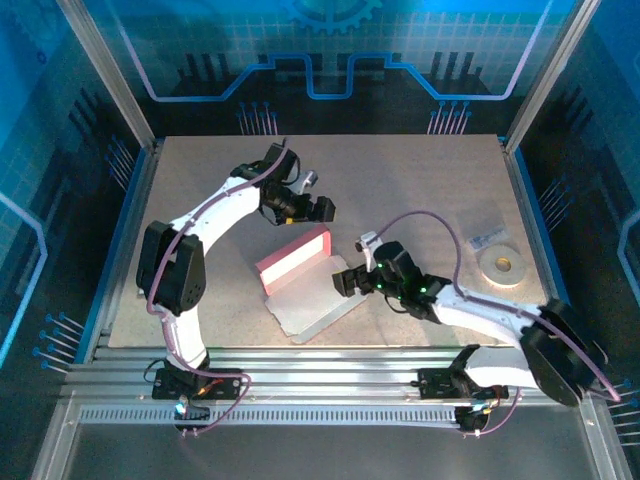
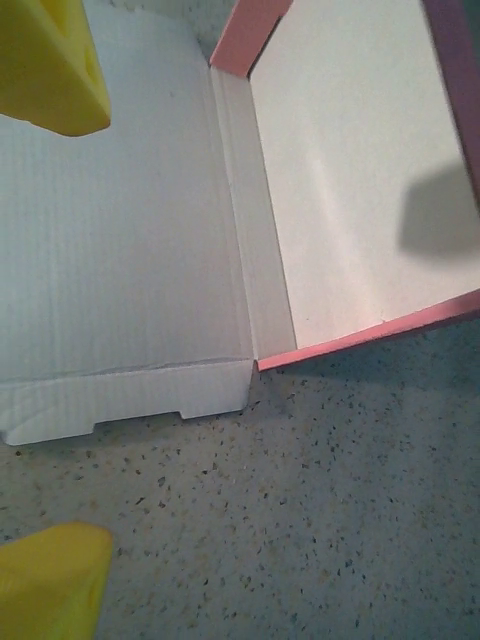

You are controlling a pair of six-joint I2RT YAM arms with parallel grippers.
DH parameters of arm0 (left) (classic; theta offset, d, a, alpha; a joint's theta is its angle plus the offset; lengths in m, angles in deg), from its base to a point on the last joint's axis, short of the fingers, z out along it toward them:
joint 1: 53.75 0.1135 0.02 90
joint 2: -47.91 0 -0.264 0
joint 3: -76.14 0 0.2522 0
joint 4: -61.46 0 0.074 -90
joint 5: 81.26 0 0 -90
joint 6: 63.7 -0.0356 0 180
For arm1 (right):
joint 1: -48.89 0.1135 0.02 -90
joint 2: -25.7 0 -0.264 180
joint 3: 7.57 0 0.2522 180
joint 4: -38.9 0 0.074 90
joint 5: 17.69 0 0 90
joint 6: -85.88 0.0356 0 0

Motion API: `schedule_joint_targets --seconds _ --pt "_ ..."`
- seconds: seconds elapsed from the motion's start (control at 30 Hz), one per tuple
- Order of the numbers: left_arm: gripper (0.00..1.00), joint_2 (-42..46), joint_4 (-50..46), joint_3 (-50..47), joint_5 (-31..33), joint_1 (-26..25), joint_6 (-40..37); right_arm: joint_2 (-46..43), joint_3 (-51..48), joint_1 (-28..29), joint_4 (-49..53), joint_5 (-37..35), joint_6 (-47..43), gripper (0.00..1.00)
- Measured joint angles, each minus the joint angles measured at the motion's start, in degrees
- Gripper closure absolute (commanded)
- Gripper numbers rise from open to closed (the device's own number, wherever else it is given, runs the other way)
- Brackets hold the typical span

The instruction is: Fold the paper box

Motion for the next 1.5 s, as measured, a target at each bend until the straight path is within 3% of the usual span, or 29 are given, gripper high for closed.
schedule_joint_targets --seconds 0.37,0.53,0.7,1.07,1.2,1.5 --pt "0.03 -4.9 -13.1 10.9 8.5 -5.3 -8.5 -18.7 -4.7 -1.9 8.8 1.1 4.0 0.00" --pt "0.20 -8.2 -16.0 12.4 11.2 -7.2 -11.0 -24.9 -6.6 -3.8 12.7 2.4 6.2 0.00" --pt "0.28 -9.4 -17.8 13.5 12.8 -7.5 -12.7 -29.4 -7.8 -4.4 16.1 3.4 6.8 0.00" --pt "0.59 -9.4 -17.6 14.0 13.4 -8.7 -10.4 -31.3 -9.3 -4.6 19.1 4.8 8.9 0.00" --pt "0.64 -9.4 -16.5 13.9 13.2 -8.7 -8.0 -31.3 -9.8 -4.9 19.0 5.8 10.9 0.00" --pt "0.60 -5.4 -11.5 7.4 12.6 -8.7 -2.0 -32.5 -11.0 -7.8 20.5 8.9 12.9 0.00"
